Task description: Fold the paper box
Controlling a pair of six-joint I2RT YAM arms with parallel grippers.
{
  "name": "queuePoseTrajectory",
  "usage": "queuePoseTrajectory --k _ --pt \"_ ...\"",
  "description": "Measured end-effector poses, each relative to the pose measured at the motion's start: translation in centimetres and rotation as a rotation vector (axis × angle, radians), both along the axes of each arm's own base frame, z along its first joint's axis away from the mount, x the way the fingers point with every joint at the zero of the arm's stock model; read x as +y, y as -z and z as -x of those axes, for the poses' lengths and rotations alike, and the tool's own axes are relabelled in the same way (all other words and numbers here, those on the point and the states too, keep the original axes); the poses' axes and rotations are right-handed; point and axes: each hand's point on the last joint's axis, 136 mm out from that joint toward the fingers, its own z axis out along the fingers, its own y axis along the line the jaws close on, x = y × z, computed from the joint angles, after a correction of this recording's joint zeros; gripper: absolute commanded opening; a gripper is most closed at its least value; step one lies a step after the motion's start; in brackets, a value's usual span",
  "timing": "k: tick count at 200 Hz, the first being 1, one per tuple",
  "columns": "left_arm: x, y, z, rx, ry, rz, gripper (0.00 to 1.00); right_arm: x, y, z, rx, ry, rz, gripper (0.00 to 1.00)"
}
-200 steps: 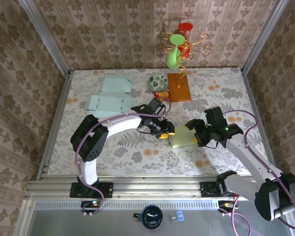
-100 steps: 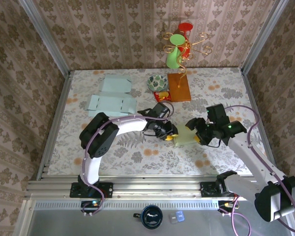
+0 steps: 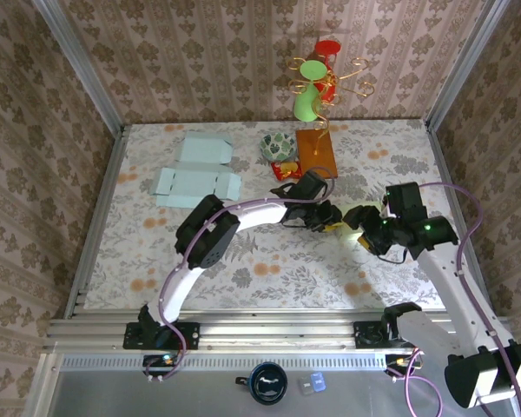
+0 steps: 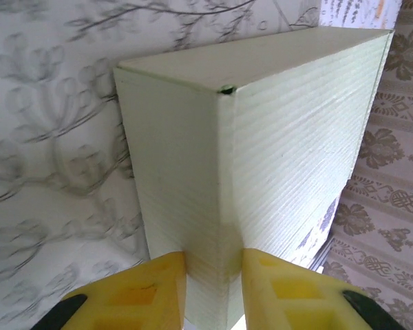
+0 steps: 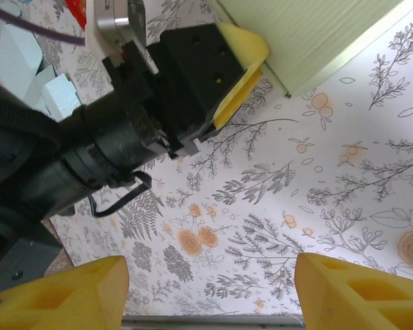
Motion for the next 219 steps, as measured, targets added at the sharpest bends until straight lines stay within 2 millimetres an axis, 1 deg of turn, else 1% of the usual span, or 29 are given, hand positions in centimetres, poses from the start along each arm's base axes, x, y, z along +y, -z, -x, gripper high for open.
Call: queuePoseTrajectory --k 18,38,51,63,80,88,101,113,122,123,127,134,139,141,146,149,150,156,159,161,166,177,185,192,199,206,219 --pt "-0.4 -0.1 -0.1 -0.008 0.001 0.0 0.34 -0.3 -0.4 0.2 -0.01 -0.002 0.007 0.66" --pt "-0.3 -0.1 -0.2 -0.02 0.001 -0.012 0.37 -0.4 -0.8 0.2 -0.02 -0.008 0.013 0.66" --pt "0.1 0.0 -0.2 -0.03 -0.003 -0.025 0.39 -0.4 -0.9 0.2 -0.025 -0.009 0.015 0.66" --pt "1.3 0.1 0.1 -0.033 -0.01 -0.047 0.39 -0.4 -1.0 0.2 -0.026 -0.01 0.015 0.66" --pt "3.7 -0.4 0.6 -0.042 -0.025 -0.078 0.39 -0.4 -1.2 0.1 -0.032 -0.01 0.014 0.66" --pt "5.0 -1.0 0.8 -0.049 -0.035 -0.088 0.39 -0.4 -1.2 -0.1 -0.037 -0.01 0.014 0.65" --pt "7.6 -2.4 0.3 -0.068 -0.062 -0.1 0.38 -0.3 -1.2 -0.5 -0.039 -0.01 0.013 0.65" --pt "10.6 -3.8 -0.9 -0.097 -0.103 -0.109 0.37 0.0 -1.0 -0.9 -0.039 -0.018 0.011 0.65" --pt "13.4 -4.9 -2.3 -0.12 -0.148 -0.123 0.36 0.4 -0.9 -1.3 -0.041 -0.028 0.009 0.64" --pt "14.0 -5.0 -2.7 -0.126 -0.158 -0.129 0.36 0.5 -0.9 -1.4 -0.042 -0.03 0.007 0.64" --pt "15.2 -5.4 -3.3 -0.133 -0.177 -0.137 0.35 0.7 -0.9 -1.5 -0.043 -0.038 0.007 0.64" --pt "18.0 -5.9 -4.8 -0.151 -0.224 -0.162 0.34 1.4 -0.8 -1.8 -0.047 -0.054 0.002 0.64" --pt "20.4 -6.3 -6.2 -0.166 -0.268 -0.185 0.33 1.9 -0.8 -1.9 -0.047 -0.066 -0.003 0.63" --pt "21.0 -6.4 -6.4 -0.168 -0.276 -0.19 0.33 2.1 -0.7 -2.0 -0.049 -0.071 -0.004 0.63" --pt "23.6 -6.6 -7.9 -0.179 -0.323 -0.216 0.33 2.8 -0.7 -2.2 -0.05 -0.088 -0.008 0.63" --pt "24.8 -6.6 -8.5 -0.183 -0.346 -0.23 0.32 3.0 -0.6 -2.3 -0.051 -0.095 -0.009 0.63" --pt "25.6 -6.6 -8.9 -0.185 -0.361 -0.237 0.32 3.2 -0.6 -2.3 -0.051 -0.099 -0.011 0.63" --pt "28.1 -6.6 -10.1 -0.191 -0.405 -0.263 0.32 3.8 -0.5 -2.5 -0.048 -0.112 -0.015 0.63" --pt "29.9 -6.4 -11.0 -0.193 -0.438 -0.283 0.32 4.2 -0.4 -2.6 -0.046 -0.121 -0.018 0.63" --pt "30.6 -6.4 -11.3 -0.194 -0.448 -0.29 0.32 4.4 -0.3 -2.6 -0.046 -0.126 -0.019 0.63" --pt "33.2 -6.1 -12.3 -0.193 -0.494 -0.319 0.32 5.0 -0.2 -2.8 -0.046 -0.138 -0.021 0.63" --pt "38.1 -5.0 -13.7 -0.174 -0.568 -0.387 0.32 6.0 -0.1 -3.2 -0.043 -0.159 -0.026 0.63" --pt "40.8 -4.0 -14.2 -0.15 -0.602 -0.432 0.32 6.7 -0.1 -3.5 -0.045 -0.172 -0.031 0.63" --pt "42.7 -3.1 -14.7 -0.126 -0.619 -0.468 0.32 7.3 -0.2 -3.7 -0.049 -0.183 -0.033 0.63" --pt "44.0 -2.1 -15.2 -0.105 -0.629 -0.498 0.32 7.8 -0.3 -4.0 -0.057 -0.193 -0.037 0.63" --pt "45.0 -1.2 -15.7 -0.088 -0.633 -0.521 0.32 8.2 -0.5 -4.2 -0.064 -0.202 -0.042 0.63" --pt "46.2 0.5 -16.4 -0.058 -0.63 -0.556 0.32 9.0 -0.8 -4.5 -0.08 -0.212 -0.052 0.63"
